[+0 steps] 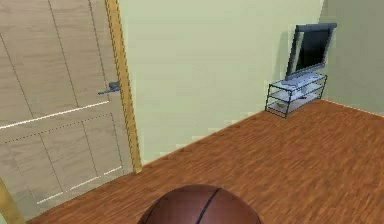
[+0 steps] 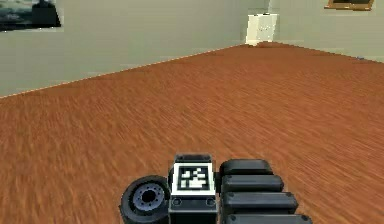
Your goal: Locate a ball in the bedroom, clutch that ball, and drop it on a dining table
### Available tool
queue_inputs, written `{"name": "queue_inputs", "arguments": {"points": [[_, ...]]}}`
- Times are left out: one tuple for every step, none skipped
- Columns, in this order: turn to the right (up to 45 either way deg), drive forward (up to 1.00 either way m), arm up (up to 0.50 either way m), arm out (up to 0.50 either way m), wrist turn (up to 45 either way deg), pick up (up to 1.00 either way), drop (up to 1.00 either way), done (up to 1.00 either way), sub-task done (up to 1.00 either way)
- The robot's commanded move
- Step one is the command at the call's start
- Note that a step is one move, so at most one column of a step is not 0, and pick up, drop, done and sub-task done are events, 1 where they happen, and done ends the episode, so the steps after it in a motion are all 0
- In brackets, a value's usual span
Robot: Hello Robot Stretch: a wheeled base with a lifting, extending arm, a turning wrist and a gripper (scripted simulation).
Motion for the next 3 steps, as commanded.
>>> {"name": "queue_inputs", "arguments": {"points": [[0.0,0.15,0.0,0.0,0.0,0.0,0.0,0.0,0.0],[-45.0,0.0,0.0,0.0,0.0,0.0,0.0,0.0,0.0],[-30.0,0.0,0.0,0.0,0.0,0.0,0.0,0.0,0.0]]}}
